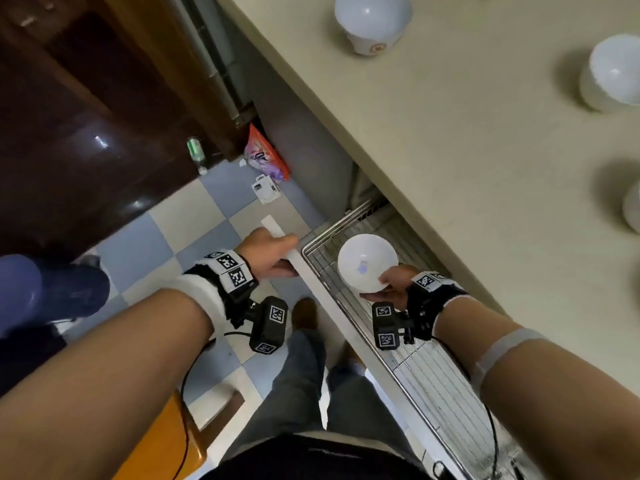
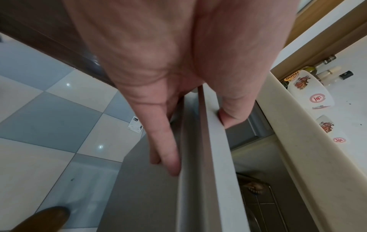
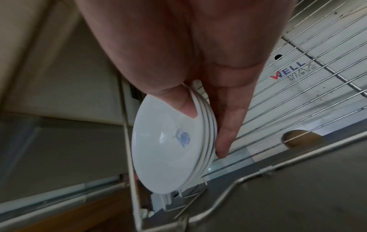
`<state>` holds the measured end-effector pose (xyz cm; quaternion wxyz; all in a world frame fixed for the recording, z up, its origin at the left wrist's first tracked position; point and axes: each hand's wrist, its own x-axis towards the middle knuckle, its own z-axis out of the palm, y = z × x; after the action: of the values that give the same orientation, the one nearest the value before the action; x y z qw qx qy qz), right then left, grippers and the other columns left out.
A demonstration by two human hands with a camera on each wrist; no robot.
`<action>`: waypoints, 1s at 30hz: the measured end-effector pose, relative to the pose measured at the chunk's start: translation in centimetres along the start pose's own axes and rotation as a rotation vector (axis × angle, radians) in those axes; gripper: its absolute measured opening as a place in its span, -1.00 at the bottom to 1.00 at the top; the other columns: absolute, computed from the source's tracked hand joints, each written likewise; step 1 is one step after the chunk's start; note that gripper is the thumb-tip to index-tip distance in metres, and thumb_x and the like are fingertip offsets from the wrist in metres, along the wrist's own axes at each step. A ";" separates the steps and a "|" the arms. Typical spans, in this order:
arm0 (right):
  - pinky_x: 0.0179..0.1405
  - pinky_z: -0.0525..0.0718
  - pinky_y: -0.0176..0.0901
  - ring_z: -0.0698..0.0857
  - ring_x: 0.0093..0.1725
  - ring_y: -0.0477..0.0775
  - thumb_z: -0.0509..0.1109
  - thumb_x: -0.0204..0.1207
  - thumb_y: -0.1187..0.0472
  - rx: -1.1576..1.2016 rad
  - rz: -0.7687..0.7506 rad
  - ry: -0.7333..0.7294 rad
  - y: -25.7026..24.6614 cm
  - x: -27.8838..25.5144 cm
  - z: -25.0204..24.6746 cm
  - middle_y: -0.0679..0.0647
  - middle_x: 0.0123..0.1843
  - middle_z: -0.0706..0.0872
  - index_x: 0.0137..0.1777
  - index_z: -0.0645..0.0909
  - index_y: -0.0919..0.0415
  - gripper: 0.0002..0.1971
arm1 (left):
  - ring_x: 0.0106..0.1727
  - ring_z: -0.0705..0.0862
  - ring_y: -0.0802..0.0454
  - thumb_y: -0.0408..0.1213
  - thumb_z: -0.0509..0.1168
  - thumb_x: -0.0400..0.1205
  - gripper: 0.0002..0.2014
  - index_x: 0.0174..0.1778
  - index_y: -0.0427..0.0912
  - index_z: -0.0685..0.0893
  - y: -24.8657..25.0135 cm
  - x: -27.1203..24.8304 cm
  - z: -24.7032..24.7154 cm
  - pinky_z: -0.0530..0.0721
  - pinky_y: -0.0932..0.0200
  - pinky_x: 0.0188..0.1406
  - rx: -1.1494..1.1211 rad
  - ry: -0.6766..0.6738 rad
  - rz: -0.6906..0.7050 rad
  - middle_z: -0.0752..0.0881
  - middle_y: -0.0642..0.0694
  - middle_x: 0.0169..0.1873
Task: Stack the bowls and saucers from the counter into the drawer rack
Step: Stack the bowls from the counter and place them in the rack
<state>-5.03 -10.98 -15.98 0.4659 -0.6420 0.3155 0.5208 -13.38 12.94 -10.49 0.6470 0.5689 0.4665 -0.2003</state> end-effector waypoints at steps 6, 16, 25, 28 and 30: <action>-0.30 0.84 -0.19 0.71 0.25 0.31 0.11 0.73 0.45 -0.069 -0.024 -0.029 0.9 5.9 1.7 0.34 0.37 0.58 0.61 0.31 0.46 -0.55 | 0.01 0.89 -0.18 -0.33 0.34 0.66 -0.75 0.20 -0.36 0.71 -1.9 -0.3 -1.7 0.86 -0.06 0.05 0.009 -0.036 0.014 0.86 -0.32 0.01; -0.31 0.79 0.30 0.56 0.45 0.58 0.12 0.71 0.49 0.096 0.027 -0.064 2.2 9.5 4.6 0.47 0.57 0.44 0.68 0.23 0.27 -0.46 | -0.04 0.90 -0.13 -0.28 0.34 0.67 -0.67 0.31 -0.37 0.67 -2.8 0.0 -1.6 0.86 0.02 -0.05 -0.025 -0.004 0.049 0.87 -0.27 -0.02; 0.09 0.66 0.07 0.74 -0.01 0.32 0.29 0.68 0.22 -0.302 -0.034 0.012 0.4 6.3 2.7 0.32 -0.01 0.71 0.35 0.51 0.31 -0.71 | 0.10 0.87 -0.22 -0.22 0.44 0.65 -0.59 0.38 -0.28 0.63 -2.0 -0.7 -1.6 0.86 -0.05 0.01 -0.039 -0.020 -0.035 0.81 -0.33 0.22; 0.02 0.48 -0.03 0.56 -0.11 0.21 0.31 0.66 0.16 -0.464 -0.118 0.073 -0.9 2.3 1.9 0.22 -0.07 0.55 0.15 0.43 0.27 -0.79 | 0.26 0.73 -0.21 -0.11 0.55 0.54 -0.35 0.51 -0.15 0.47 -0.9 -1.0 -1.6 0.78 -0.15 0.17 0.188 0.106 0.003 0.71 -0.18 0.32; 0.02 0.52 0.01 0.55 -0.14 0.19 0.33 0.64 0.15 -0.436 -0.122 0.034 -1.7 -0.2 1.7 0.22 -0.07 0.55 0.13 0.48 0.29 -0.78 | 0.31 0.67 -0.20 0.00 0.62 0.40 -0.14 0.58 -0.03 0.36 0.6 -1.9 -1.6 0.70 -0.15 0.34 0.520 0.223 0.084 0.63 -0.15 0.30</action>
<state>-4.24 -8.77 -15.38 0.3412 -0.7540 0.1638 0.5368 -14.39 14.07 -8.45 0.4318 0.7530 0.4438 -0.2225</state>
